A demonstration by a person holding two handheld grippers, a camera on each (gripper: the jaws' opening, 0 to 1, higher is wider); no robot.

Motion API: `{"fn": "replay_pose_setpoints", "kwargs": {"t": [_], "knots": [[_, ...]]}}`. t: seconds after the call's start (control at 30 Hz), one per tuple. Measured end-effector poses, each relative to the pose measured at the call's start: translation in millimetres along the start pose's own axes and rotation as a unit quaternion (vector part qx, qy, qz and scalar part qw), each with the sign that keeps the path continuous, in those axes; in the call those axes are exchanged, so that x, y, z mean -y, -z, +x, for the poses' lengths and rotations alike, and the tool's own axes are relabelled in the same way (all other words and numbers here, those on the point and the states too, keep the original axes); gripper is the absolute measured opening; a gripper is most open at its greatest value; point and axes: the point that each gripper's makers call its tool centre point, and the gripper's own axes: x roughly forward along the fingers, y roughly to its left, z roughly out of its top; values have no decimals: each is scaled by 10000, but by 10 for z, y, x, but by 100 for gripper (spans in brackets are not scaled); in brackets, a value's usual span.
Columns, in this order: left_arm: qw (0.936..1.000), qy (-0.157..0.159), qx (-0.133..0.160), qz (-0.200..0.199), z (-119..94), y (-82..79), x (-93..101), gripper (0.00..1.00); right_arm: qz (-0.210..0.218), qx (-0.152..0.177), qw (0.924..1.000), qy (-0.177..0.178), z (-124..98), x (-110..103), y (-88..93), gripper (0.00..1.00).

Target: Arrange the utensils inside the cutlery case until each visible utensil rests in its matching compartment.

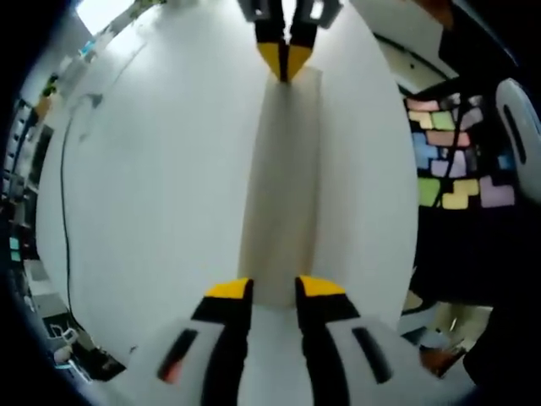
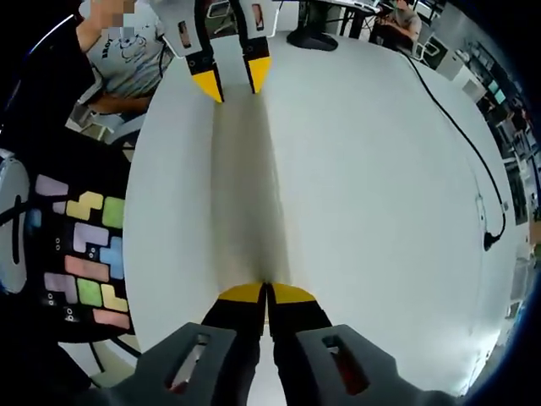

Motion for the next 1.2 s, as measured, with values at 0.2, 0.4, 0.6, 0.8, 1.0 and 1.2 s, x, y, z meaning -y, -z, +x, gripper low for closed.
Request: {"fn": "replay_pose_setpoints", "kwargs": {"t": [0.2,0.4,0.6,0.8,1.0,1.2], "knots": [[9998,23,178,-57,-11,0,-19,22,-64,185,9998,43,-12,7,5,0],[9987,-53,486,-173,-21,-3,-11,22,42,455,9990,25,-26,-2,19,1],[9975,-47,678,-190,-32,-14,-38,21,-73,484,9988,-4,-34,-39,10,8],[9970,23,732,-244,-64,-78,-8,35,-125,431,9989,101,-56,-16,23,19],[9974,-94,715,23,-132,-159,-24,57,-263,538,9982,-67,-32,-78,-86,31],[9989,236,394,18,85,-101,124,83,-596,415,9973,-93,-5,-165,-121,43]]}}
